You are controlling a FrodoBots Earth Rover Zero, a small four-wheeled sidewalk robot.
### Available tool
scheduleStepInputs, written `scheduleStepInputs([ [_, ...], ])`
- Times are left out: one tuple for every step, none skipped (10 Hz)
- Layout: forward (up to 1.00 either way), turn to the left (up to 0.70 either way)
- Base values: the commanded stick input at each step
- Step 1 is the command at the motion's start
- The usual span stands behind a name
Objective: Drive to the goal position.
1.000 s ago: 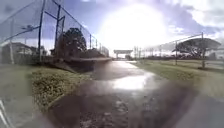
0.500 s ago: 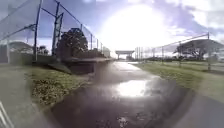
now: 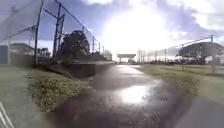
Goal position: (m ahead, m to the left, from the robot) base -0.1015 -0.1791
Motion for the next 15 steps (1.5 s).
scheduleStepInputs([
  [0.7, 0.0],
  [0.7, 0.0],
  [0.7, 0.0],
  [0.7, 0.0],
  [0.7, 0.0],
  [0.7, 0.0],
  [0.7, 0.0],
  [0.7, 0.0],
  [0.7, 0.0],
  [0.7, 0.0],
  [0.7, 0.0],
  [0.7, 0.0],
  [0.7, 0.0],
  [0.7, 0.0],
  [0.7, 0.0],
])
